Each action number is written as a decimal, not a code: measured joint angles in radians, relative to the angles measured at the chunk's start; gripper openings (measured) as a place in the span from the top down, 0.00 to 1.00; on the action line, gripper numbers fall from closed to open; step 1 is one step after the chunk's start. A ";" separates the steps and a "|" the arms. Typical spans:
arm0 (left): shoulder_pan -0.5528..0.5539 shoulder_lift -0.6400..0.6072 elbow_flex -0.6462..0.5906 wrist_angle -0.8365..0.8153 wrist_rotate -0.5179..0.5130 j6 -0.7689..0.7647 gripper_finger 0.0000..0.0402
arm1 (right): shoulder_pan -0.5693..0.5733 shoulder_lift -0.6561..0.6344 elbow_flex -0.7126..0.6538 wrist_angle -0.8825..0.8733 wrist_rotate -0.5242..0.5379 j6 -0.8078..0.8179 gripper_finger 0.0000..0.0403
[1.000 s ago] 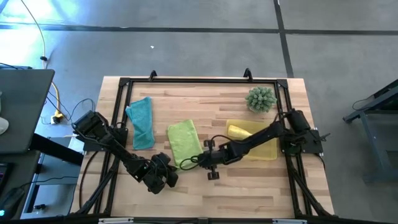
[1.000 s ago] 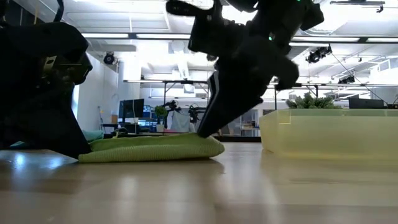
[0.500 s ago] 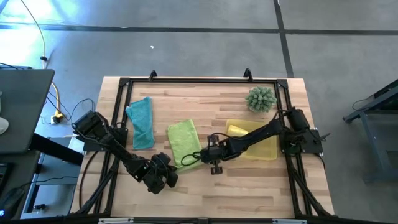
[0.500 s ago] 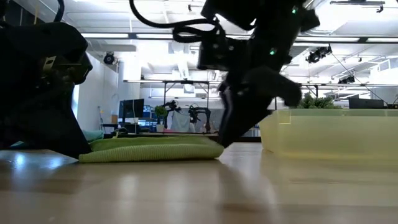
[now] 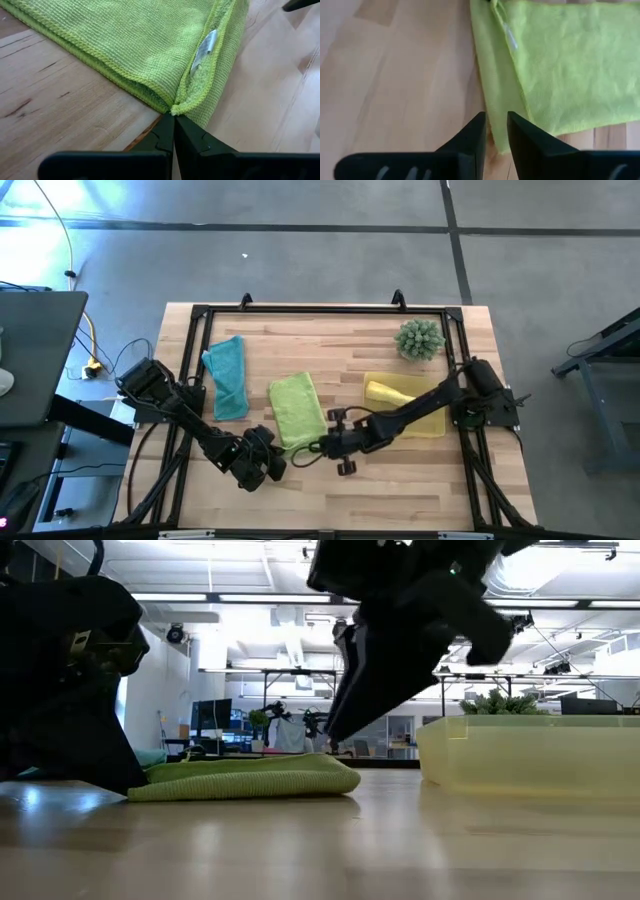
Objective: Roll microfiber towels into tight, uniform cylinder then place into a basket
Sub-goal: Roll the green microfiber towel
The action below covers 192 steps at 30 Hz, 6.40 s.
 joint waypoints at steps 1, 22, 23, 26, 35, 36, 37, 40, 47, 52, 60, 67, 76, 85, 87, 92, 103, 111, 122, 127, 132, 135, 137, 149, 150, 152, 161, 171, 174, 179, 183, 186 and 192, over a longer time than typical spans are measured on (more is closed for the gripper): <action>0.000 0.000 0.000 0.001 0.000 0.005 1.00 | 0.000 0.005 0.000 0.007 0.006 0.000 0.81; 0.001 0.000 -0.001 0.016 0.006 0.006 1.00 | -0.029 0.109 0.004 0.035 -0.025 -0.050 0.58; 0.001 0.000 -0.001 0.018 0.007 0.006 1.00 | -0.030 0.112 0.005 0.034 -0.025 -0.050 0.59; 0.001 -0.004 -0.001 0.020 0.008 0.021 1.00 | -0.032 0.117 0.005 0.029 -0.027 -0.034 0.62; 0.014 -0.114 -0.002 -0.047 0.089 0.284 0.87 | -0.033 0.121 0.004 0.002 -0.044 0.004 0.68; 0.018 -0.129 -0.002 -0.064 0.108 0.300 0.84 | -0.033 0.121 0.004 0.002 -0.048 0.011 0.68; 0.022 -0.143 -0.002 -0.076 0.124 0.319 0.82 | -0.034 0.121 0.004 0.001 -0.051 0.013 0.68; 0.027 -0.186 -0.002 -0.072 0.177 0.406 0.74 | -0.034 0.121 0.003 0.000 -0.054 0.018 0.68; 0.005 -0.171 0.001 0.141 0.216 0.866 0.66 | -0.034 0.122 0.002 0.008 -0.056 0.014 0.68; 0.034 -0.114 0.000 0.201 0.156 0.934 0.63 | -0.035 0.121 0.002 0.009 -0.058 0.018 0.68; 0.080 -0.048 0.000 0.219 0.202 0.997 0.55 | -0.035 0.121 0.001 0.013 -0.060 0.018 0.68; 0.079 -0.038 0.000 0.128 0.165 1.064 0.52 | -0.035 0.121 0.001 0.016 -0.060 0.018 0.68; 0.083 0.003 0.002 0.097 0.155 1.001 0.51 | -0.035 0.121 0.000 0.025 -0.060 0.018 0.68; 0.084 0.037 0.006 0.104 0.130 0.914 0.69 | -0.035 0.121 0.000 0.028 -0.068 0.054 0.68; 0.084 0.037 0.006 0.100 0.126 0.904 0.75 | -0.035 0.121 0.000 0.023 -0.068 0.053 0.68; 0.077 0.036 0.004 0.092 0.123 0.874 0.93 | -0.035 0.122 0.000 0.012 -0.065 0.052 0.68; 0.047 0.034 0.002 0.104 0.126 0.748 0.96 | -0.032 0.122 0.001 0.011 -0.068 -0.016 0.93; 0.043 -0.015 -0.003 0.106 0.185 0.695 0.97 | -0.065 0.122 0.035 -0.022 -0.229 0.029 0.99; 0.040 -0.062 -0.003 0.099 0.277 0.406 0.97 | -0.185 0.131 0.077 -0.006 -0.710 0.222 1.00; 0.040 -0.063 -0.003 0.080 0.268 0.256 0.97 | -0.227 0.130 0.077 -0.004 -0.740 0.309 1.00; 0.041 -0.064 -0.002 0.069 0.266 0.128 0.97 | -0.250 0.129 0.073 0.002 -0.661 0.352 1.00; 0.042 -0.064 -0.002 0.068 0.262 0.069 0.97 | -0.253 0.128 0.065 -0.007 -0.597 0.350 1.00; 0.042 -0.070 -0.002 0.068 0.261 0.039 0.97 | -0.255 0.128 0.065 -0.013 -0.580 0.350 1.00; 0.040 -0.126 0.001 -0.032 0.220 -0.072 0.96 | -0.263 0.126 0.065 -0.001 -0.549 0.358 1.00; 0.039 -0.126 0.000 -0.057 0.219 -0.093 0.96 | -0.263 0.126 0.065 0.007 -0.548 0.358 1.00; 0.039 -0.124 -0.001 -0.079 0.219 -0.125 0.96 | -0.263 0.126 0.066 0.019 -0.546 0.358 1.00; 0.037 -0.118 0.003 -0.180 0.239 -0.186 0.96 | -0.263 0.126 0.066 0.097 -0.495 0.168 0.98; 0.036 -0.119 0.004 -0.257 0.261 -0.190 0.96 | -0.250 0.090 0.231 -0.181 -0.491 -0.208 0.66; 0.039 -0.119 0.004 -0.266 0.270 -0.189 0.96 | -0.216 0.087 0.249 -0.197 -0.490 -0.345 0.65; 0.040 -0.119 0.004 -0.267 0.270 -0.180 0.96 | -0.139 0.093 0.149 0.026 -0.426 -0.479 0.69; 0.040 -0.118 0.003 -0.266 0.270 -0.179 0.96 | -0.119 0.094 0.061 0.218 -0.267 -0.481 0.72; 0.040 -0.117 0.003 -0.265 0.270 -0.179 0.96 | -0.117 0.094 0.011 0.295 -0.224 -0.474 0.72; 0.040 -0.117 0.002 -0.264 0.266 -0.180 0.96 | -0.118 0.094 -0.025 0.336 -0.225 -0.422 0.72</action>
